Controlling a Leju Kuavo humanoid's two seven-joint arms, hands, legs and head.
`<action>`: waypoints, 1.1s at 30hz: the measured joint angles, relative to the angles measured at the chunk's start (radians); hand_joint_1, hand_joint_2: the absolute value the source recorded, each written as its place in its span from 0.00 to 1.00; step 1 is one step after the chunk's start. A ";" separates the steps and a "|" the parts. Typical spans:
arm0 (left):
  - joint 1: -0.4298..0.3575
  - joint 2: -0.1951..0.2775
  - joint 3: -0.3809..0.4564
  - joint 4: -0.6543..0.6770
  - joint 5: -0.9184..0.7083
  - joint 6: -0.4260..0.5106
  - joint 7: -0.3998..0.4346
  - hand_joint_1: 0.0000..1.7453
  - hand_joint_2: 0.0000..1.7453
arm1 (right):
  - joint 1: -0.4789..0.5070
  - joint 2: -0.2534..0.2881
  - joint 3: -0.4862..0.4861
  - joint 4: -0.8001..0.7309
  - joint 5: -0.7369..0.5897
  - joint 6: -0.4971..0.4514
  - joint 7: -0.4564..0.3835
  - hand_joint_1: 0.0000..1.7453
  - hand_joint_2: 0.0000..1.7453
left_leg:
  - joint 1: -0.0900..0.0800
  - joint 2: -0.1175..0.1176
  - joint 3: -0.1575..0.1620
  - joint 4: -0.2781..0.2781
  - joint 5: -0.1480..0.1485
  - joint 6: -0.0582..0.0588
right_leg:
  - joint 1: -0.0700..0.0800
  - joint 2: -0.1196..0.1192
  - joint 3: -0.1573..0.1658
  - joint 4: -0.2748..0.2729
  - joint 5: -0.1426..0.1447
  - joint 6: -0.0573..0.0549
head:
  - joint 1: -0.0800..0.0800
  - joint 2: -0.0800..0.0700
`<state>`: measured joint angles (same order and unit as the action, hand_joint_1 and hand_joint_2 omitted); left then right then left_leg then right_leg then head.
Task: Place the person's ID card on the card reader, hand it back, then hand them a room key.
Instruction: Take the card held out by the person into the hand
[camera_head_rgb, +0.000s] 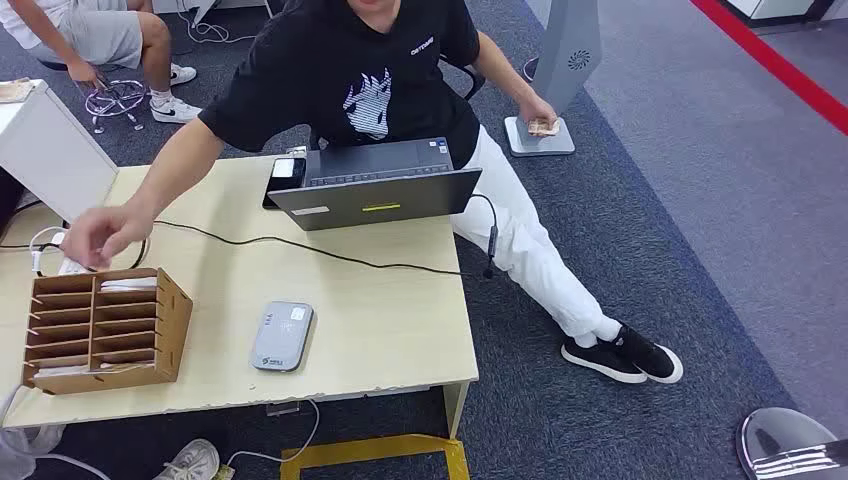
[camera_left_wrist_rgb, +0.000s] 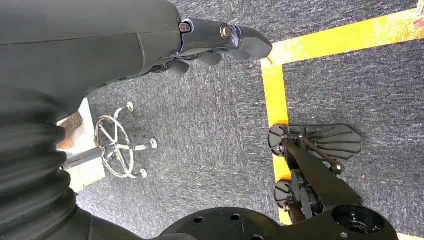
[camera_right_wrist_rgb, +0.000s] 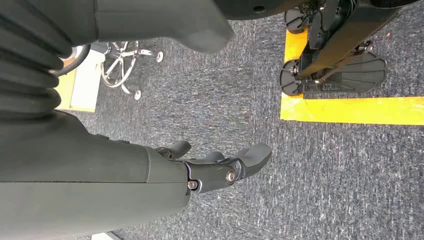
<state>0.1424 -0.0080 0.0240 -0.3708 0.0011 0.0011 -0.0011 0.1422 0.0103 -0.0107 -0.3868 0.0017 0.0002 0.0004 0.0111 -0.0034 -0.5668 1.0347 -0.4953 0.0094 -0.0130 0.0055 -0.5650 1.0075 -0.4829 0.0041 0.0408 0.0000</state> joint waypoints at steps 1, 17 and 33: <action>0.000 0.000 0.000 0.000 0.000 0.000 0.000 0.00 1.00 | 0.000 0.000 0.000 0.000 0.000 0.000 0.000 0.00 1.00 | 0.000 0.000 0.000 0.000 0.000 0.000 | 0.000 0.000 0.000 0.000 0.000 0.000 | 0.000 0.000; 0.000 0.000 0.000 0.000 0.000 0.000 0.000 0.00 1.00 | 0.000 0.000 0.000 0.000 0.000 0.000 0.000 0.00 1.00 | 0.000 0.000 0.000 0.000 0.000 0.000 | 0.000 0.000 0.000 0.000 0.000 0.000 | 0.000 0.000; -0.028 -0.047 0.153 0.001 -0.124 0.119 0.042 0.00 1.00 | -0.039 0.012 0.054 0.023 0.007 -0.087 0.019 0.00 1.00 | 0.000 0.000 0.001 0.000 0.000 0.000 | 0.000 0.000 0.001 0.000 0.000 0.000 | 0.000 0.000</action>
<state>0.1148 -0.0546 0.1767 -0.3699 -0.1228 0.1205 0.0410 0.1029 0.0218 0.0431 -0.3641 0.0090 -0.0866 0.0198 0.0111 -0.0035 -0.5663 1.0346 -0.4951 0.0093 -0.0130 0.0053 -0.5643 1.0075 -0.4828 0.0041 0.0409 0.0000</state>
